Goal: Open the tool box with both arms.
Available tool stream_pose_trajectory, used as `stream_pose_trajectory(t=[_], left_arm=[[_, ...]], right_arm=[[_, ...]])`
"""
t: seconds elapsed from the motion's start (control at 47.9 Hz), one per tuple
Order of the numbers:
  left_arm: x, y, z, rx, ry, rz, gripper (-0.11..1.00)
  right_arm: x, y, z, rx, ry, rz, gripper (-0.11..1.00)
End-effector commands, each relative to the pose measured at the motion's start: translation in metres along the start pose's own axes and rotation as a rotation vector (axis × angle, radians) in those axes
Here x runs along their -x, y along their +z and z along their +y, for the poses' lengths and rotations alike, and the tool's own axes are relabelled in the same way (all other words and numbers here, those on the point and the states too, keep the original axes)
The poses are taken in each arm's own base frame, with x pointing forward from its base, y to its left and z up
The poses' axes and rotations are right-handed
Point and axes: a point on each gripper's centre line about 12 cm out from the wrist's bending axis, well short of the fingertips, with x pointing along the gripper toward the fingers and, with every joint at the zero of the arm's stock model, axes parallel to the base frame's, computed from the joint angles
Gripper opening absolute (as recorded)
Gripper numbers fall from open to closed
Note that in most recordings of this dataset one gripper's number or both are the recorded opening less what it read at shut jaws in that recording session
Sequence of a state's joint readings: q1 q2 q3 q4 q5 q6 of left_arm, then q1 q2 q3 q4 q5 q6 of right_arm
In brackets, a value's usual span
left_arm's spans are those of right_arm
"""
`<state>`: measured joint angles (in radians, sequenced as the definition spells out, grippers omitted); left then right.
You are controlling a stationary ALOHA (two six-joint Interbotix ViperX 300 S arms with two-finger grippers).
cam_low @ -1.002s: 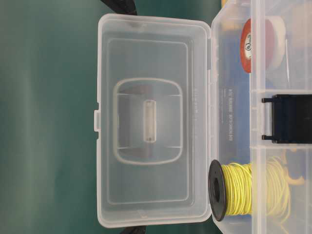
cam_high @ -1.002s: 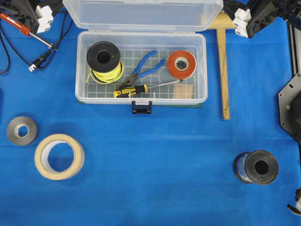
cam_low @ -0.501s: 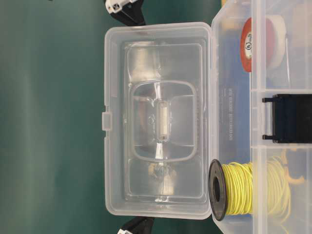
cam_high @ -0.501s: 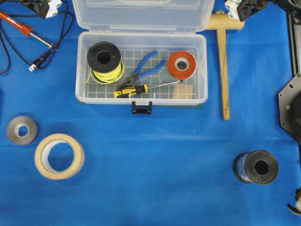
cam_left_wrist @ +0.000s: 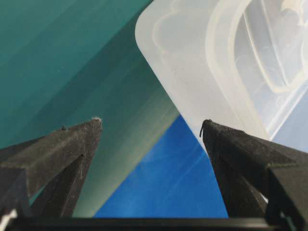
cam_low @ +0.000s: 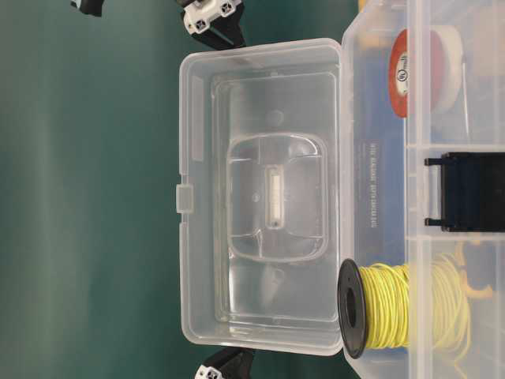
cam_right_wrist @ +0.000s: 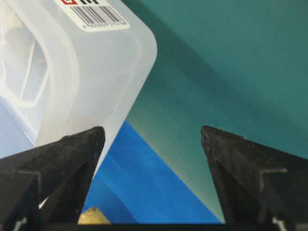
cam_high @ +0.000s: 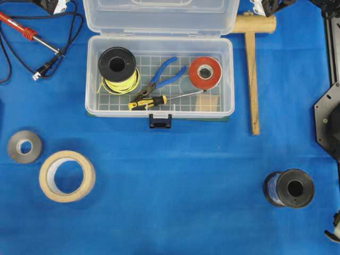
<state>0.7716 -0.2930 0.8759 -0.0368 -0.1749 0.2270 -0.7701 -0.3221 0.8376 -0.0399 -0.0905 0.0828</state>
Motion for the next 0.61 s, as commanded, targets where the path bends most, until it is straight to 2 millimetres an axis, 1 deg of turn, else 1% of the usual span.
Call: stream_pose_trajectory(t=[0.0, 0.167, 0.313, 0.459, 0.585], left_arm=[[0.000, 0.026, 0.002, 0.000, 0.005, -0.072, 0.90], [0.008, 0.016, 0.012, 0.014, 0.033, -0.039, 0.90], [0.018, 0.007, 0.019, 0.024, 0.056, -0.027, 0.90], [0.029, 0.001, 0.023, 0.032, 0.072, -0.027, 0.90], [0.037, -0.003, 0.021, 0.035, 0.073, -0.033, 0.90]], right_arm=[[0.002, 0.019, 0.007, 0.004, 0.019, -0.059, 0.84], [0.011, 0.015, -0.004, -0.010, -0.010, -0.057, 0.84], [0.026, 0.008, -0.013, -0.022, -0.039, -0.053, 0.84], [0.045, 0.001, -0.020, -0.031, -0.062, -0.054, 0.84], [0.058, -0.001, -0.020, -0.032, -0.066, -0.063, 0.84]])
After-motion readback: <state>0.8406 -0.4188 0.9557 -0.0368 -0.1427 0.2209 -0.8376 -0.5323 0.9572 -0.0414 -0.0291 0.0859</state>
